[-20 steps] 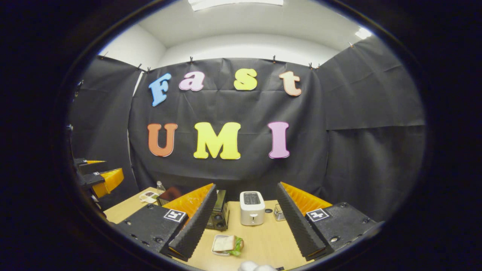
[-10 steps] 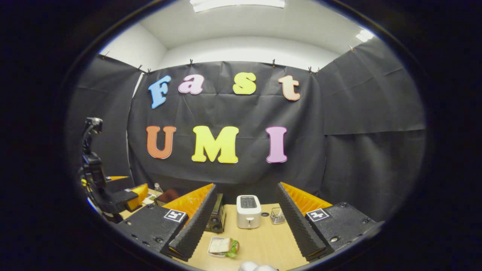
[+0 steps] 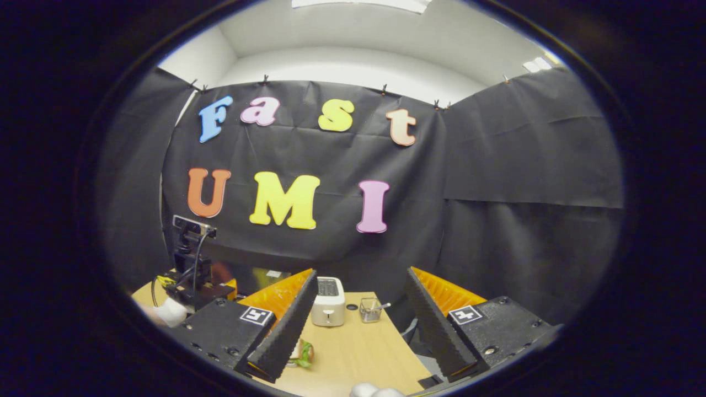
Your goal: Open the electric oven with the left hand, put the food in, and close the electric oven.
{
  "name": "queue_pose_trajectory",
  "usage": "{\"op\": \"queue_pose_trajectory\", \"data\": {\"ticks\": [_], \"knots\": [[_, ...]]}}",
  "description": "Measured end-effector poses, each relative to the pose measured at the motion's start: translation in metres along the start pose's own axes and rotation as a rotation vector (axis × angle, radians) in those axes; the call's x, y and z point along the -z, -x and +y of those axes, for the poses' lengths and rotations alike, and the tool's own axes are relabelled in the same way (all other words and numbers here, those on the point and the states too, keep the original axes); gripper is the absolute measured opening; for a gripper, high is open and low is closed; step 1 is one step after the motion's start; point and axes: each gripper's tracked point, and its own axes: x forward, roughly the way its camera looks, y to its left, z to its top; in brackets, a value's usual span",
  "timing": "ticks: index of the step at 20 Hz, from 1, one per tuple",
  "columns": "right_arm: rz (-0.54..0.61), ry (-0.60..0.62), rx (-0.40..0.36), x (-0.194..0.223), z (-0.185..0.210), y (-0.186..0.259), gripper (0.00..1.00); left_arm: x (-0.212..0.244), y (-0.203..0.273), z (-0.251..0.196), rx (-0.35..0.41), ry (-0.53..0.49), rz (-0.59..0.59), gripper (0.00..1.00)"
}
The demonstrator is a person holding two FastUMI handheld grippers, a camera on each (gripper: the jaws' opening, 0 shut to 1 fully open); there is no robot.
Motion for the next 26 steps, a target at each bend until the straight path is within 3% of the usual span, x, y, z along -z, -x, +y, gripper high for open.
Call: {"op": "queue_pose_trajectory", "data": {"ticks": [1, 2, 3, 4, 6, 7, 8, 10, 11, 12, 13, 14, 15, 16, 17, 18, 19, 20, 21, 22, 23, 24, 26], "knots": [[0.006, 0.003, 0.009, 0.001, -0.003, 0.000, 1.00, 0.010, -0.009, 0.002, -0.016, -0.004, 0.028, 0.95], [0.012, 0.003, 0.016, 0.003, -0.004, 0.000, 0.92, 0.019, -0.017, 0.007, -0.028, -0.015, 0.041, 0.96], [0.017, 0.002, 0.022, 0.005, -0.005, 0.001, 0.92, 0.025, -0.022, 0.010, -0.039, -0.026, 0.055, 0.88], [0.026, 0.001, 0.025, 0.007, -0.005, 0.001, 0.92, 0.034, -0.026, 0.010, -0.041, -0.033, 0.074, 0.96], [0.034, -0.003, 0.030, 0.010, -0.006, 0.001, 0.92, 0.045, -0.028, 0.008, -0.035, -0.044, 0.099, 0.95], [0.039, -0.006, 0.031, 0.012, -0.006, 0.000, 1.00, 0.039, -0.028, 0.007, -0.030, -0.047, 0.079, 0.99], [0.042, -0.010, 0.028, 0.014, -0.005, 0.000, 0.92, 0.047, -0.029, 0.007, -0.027, -0.031, 0.110, 0.98], [0.043, -0.023, 0.022, 0.014, -0.003, 0.001, 0.92, 0.046, -0.028, 0.005, -0.024, -0.035, 0.107, 0.99], [0.044, -0.024, 0.019, 0.016, -0.002, 0.000, 0.92, 0.045, -0.026, 0.006, -0.023, -0.036, 0.105, 0.91], [0.044, -0.020, 0.018, 0.016, -0.001, 0.001, 0.92, 0.045, -0.025, 0.006, -0.018, -0.041, 0.106, 0.99], [0.039, -0.016, 0.014, 0.014, 0.000, 0.001, 1.00, 0.046, -0.027, 0.007, -0.017, -0.043, 0.108, 0.99], [0.036, -0.013, 0.012, 0.013, 0.001, 0.002, 0.92, 0.043, -0.027, 0.006, -0.015, -0.043, 0.104, 0.99], [0.028, -0.010, 0.008, 0.011, 0.002, 0.002, 0.92, 0.045, -0.028, 0.006, -0.016, -0.036, 0.106, 0.98], [0.025, -0.006, 0.014, 0.011, 0.001, 0.002, 1.00, 0.046, -0.027, 0.005, -0.016, -0.037, 0.114, 0.98], [0.028, -0.006, 0.013, 0.011, 0.001, 0.002, 0.92, 0.044, -0.025, 0.005, -0.015, -0.040, 0.116, 0.99], [0.031, -0.009, 0.009, 0.013, 0.003, 0.002, 1.00, 0.046, -0.026, 0.006, -0.014, -0.040, 0.138, 0.98], [0.038, -0.014, 0.005, 0.015, 0.004, 0.003, 0.92, 0.044, -0.031, 0.008, -0.018, -0.040, 0.154, 0.98], [0.043, -0.021, 0.001, 0.017, 0.006, 0.003, 1.00, 0.045, -0.033, 0.008, -0.018, -0.039, 0.181, 0.98], [0.045, -0.024, 0.001, 0.019, 0.006, 0.004, 0.92, 0.045, -0.032, 0.008, -0.017, -0.039, 0.198, 0.99], [0.047, -0.029, -0.001, 0.019, 0.007, 0.004, 1.00, 0.046, -0.029, 0.007, -0.017, -0.037, 0.219, 0.99], [0.048, -0.034, -0.001, 0.020, 0.006, 0.004, 1.00, 0.047, -0.026, 0.007, -0.016, -0.039, 0.232, 0.99], [0.048, -0.041, -0.004, 0.020, 0.006, 0.004, 0.92, 0.048, -0.023, 0.008, -0.011, -0.047, 0.240, 0.99], [0.046, -0.055, 0.000, 0.022, 0.004, 0.004, 0.92, 0.051, -0.017, 0.007, -0.002, -0.045, 0.247, 0.99]]}}
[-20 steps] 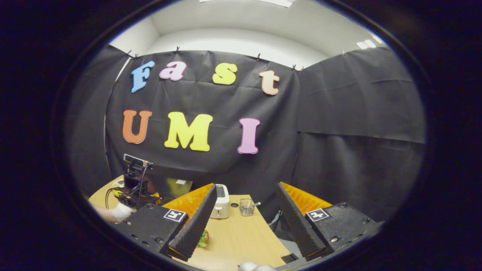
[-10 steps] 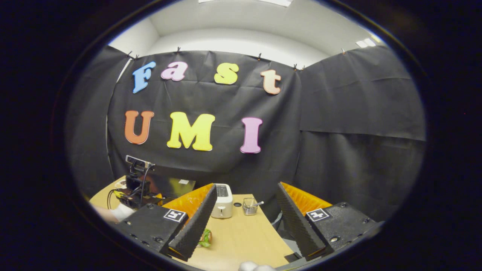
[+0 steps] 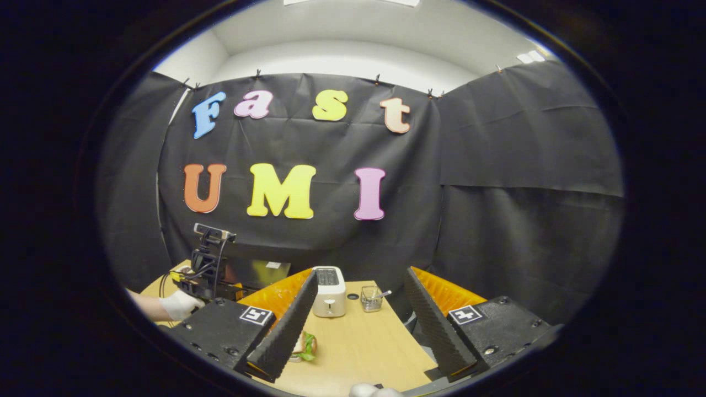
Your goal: Open the electric oven with the left hand, put the food in, and close the electric oven.
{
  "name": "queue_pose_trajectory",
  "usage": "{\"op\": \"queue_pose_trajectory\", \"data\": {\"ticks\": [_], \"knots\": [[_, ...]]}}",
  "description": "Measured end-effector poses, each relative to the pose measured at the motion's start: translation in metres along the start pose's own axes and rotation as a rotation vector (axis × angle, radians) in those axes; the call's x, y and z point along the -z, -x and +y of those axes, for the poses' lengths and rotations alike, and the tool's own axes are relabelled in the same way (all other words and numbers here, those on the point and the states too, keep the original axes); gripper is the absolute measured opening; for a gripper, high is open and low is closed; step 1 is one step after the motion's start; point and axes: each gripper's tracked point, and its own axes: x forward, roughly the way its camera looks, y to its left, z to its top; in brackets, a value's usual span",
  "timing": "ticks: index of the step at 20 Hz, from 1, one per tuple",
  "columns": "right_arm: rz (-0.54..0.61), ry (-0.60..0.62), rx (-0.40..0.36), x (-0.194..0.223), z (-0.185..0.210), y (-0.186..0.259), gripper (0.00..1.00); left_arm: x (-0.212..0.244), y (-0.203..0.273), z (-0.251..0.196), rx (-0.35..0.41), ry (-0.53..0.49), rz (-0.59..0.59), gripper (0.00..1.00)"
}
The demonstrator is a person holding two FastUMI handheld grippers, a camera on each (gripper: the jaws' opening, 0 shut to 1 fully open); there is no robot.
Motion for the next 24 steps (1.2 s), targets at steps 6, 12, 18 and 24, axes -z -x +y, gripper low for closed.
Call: {"op": "queue_pose_trajectory", "data": {"ticks": [6, 12, 18, 24], "knots": [[0.016, 0.003, -0.003, 0.012, 0.002, 0.003, 0.92, 0.035, 0.024, -0.001, 0.017, 0.020, 0.043, 0.99], [0.018, 0.030, -0.018, 0.016, 0.008, 0.009, 0.92, 0.062, 0.041, -0.004, 0.025, 0.021, 0.041, 0.99], [0.044, 0.029, -0.017, 0.029, 0.006, 0.013, 1.00, 0.087, 0.053, -0.006, 0.030, 0.026, 0.038, 0.99], [0.080, 0.017, -0.018, 0.045, 0.005, 0.015, 1.00, 0.120, 0.060, -0.010, 0.030, 0.020, 0.074, 0.99]]}}
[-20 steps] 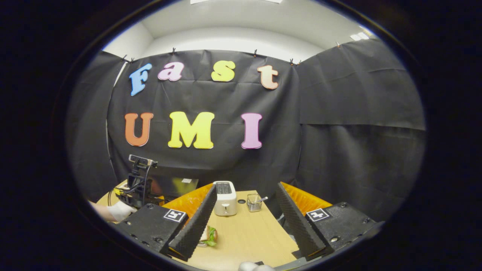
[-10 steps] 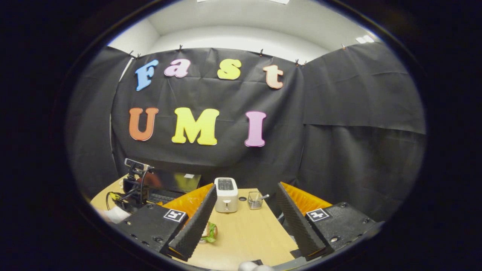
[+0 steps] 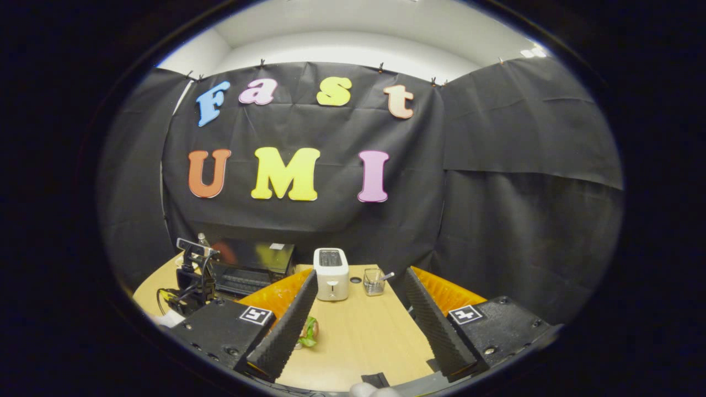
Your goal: Open the electric oven with the left hand, put the food in, and close the electric oven.
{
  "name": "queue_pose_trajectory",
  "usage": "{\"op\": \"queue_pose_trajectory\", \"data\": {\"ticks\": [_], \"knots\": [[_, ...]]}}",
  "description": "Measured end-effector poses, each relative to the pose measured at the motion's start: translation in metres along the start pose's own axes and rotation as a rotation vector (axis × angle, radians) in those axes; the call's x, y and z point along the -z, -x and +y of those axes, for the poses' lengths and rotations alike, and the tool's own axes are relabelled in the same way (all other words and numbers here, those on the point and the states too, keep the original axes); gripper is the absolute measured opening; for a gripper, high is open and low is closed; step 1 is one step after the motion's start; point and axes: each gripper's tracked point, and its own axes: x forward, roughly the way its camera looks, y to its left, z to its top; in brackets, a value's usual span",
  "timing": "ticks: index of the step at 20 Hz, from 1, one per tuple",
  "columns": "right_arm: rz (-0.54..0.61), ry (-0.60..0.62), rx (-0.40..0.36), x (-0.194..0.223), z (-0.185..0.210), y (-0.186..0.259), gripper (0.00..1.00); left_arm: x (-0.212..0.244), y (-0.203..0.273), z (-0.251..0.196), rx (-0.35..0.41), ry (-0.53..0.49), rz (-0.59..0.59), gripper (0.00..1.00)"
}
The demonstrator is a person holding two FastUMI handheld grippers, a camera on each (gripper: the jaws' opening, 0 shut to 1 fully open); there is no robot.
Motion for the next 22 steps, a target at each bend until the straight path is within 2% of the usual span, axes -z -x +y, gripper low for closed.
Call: {"op": "queue_pose_trajectory", "data": {"ticks": [1, 2, 3, 4, 5, 8, 9, 12, 13, 16, 17, 20, 21, 22], "knots": [[0.002, 0.002, 0.001, 0.001, 0.000, 0.000, 0.92, 0.006, 0.000, -0.001, 0.000, 0.002, 0.008, 0.99], [0.003, 0.004, 0.001, 0.002, 0.000, 0.000, 0.92, 0.011, 0.001, -0.001, 0.000, 0.002, 0.015, 0.99], [0.005, 0.007, 0.001, 0.003, 0.000, 0.000, 1.00, 0.014, 0.001, -0.002, 0.001, 0.002, 0.018, 0.99], [0.007, 0.008, 0.001, 0.003, -0.001, 0.000, 1.00, 0.017, 0.000, -0.002, 0.000, 0.000, 0.022, 0.99], [0.010, 0.007, 0.001, 0.005, -0.001, -0.001, 0.92, 0.019, 0.000, -0.003, 0.001, 0.002, 0.028, 0.99], [0.021, 0.010, 0.000, 0.008, 0.000, -0.002, 0.92, 0.030, -0.001, -0.005, 0.000, -0.003, 0.049, 0.98], [0.024, 0.009, -0.003, 0.010, 0.001, -0.002, 1.00, 0.034, -0.002, -0.006, 0.001, -0.003, 0.060, 0.97], [0.030, 0.009, -0.001, 0.013, 0.000, -0.002, 1.00, 0.057, -0.008, -0.007, 0.005, 0.018, 0.119, 0.95], [0.032, 0.010, -0.001, 0.013, 0.000, -0.002, 0.92, 0.064, -0.011, -0.007, 0.004, 0.028, 0.141, 0.95], [0.045, 0.018, 0.001, 0.016, 0.000, -0.004, 0.92, 0.083, -0.020, -0.007, 0.006, 0.044, 0.207, 0.96], [0.047, 0.018, 0.002, 0.017, 0.000, -0.004, 1.00, 0.082, -0.021, -0.008, 0.006, 0.041, 0.210, 0.96], [0.059, 0.010, -0.002, 0.021, 0.002, -0.006, 1.00, 0.081, -0.021, -0.007, 0.007, 0.040, 0.203, 0.95], [0.058, 0.007, -0.001, 0.020, 0.002, -0.008, 0.92, 0.079, -0.019, -0.007, 0.008, 0.042, 0.196, 0.95], [0.057, 0.008, 0.001, 0.019, 0.002, -0.009, 1.00, 0.076, -0.017, -0.007, 0.010, 0.048, 0.179, 0.95]]}}
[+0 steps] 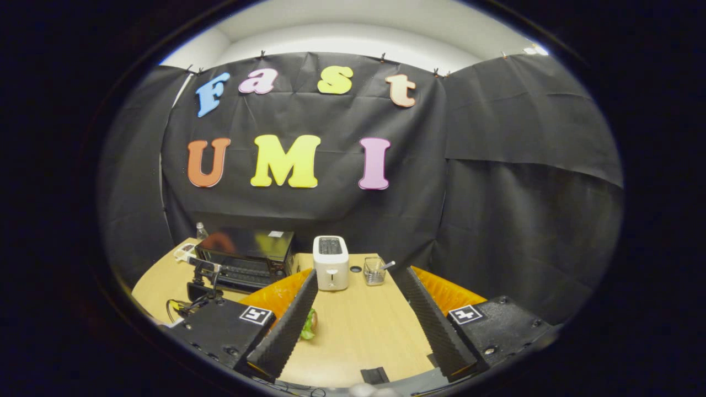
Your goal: Open the electric oven with the left hand, put the food in, and close the electric oven.
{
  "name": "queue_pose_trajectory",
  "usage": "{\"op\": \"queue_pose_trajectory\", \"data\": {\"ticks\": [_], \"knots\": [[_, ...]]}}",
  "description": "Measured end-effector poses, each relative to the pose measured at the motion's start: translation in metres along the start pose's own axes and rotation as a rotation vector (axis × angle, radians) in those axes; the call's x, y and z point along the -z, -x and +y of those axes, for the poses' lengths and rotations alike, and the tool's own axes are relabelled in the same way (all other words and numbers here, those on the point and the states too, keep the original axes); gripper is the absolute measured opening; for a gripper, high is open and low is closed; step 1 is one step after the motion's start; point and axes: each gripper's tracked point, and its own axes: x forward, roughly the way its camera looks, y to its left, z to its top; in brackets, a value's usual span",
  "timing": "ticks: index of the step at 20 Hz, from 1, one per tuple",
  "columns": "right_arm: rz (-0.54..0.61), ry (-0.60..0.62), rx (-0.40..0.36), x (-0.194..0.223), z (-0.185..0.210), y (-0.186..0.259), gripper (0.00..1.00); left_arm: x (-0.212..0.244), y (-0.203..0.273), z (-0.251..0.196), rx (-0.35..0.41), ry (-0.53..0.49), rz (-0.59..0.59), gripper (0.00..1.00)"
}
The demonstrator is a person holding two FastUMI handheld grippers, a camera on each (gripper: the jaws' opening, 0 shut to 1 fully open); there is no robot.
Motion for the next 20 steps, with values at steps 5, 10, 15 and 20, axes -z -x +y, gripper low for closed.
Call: {"op": "queue_pose_trajectory", "data": {"ticks": [5, 10, 15, 20], "knots": [[-0.002, 0.016, -0.005, 0.000, 0.003, -0.004, 0.92, -0.038, 0.033, 0.013, 0.000, -0.035, -0.149, 0.95], [0.044, 0.014, -0.021, 0.024, 0.011, -0.011, 1.00, -0.089, 0.108, 0.028, 0.030, -0.024, -0.330, 0.95], [0.166, -0.009, -0.108, 0.078, 0.035, -0.031, 1.00, -0.126, 0.191, 0.055, 0.025, 0.008, -0.489, 0.95], [0.303, -0.040, -0.234, 0.139, 0.069, -0.065, 1.00, -0.156, 0.267, 0.075, -0.018, 0.009, -0.629, 0.94]]}}
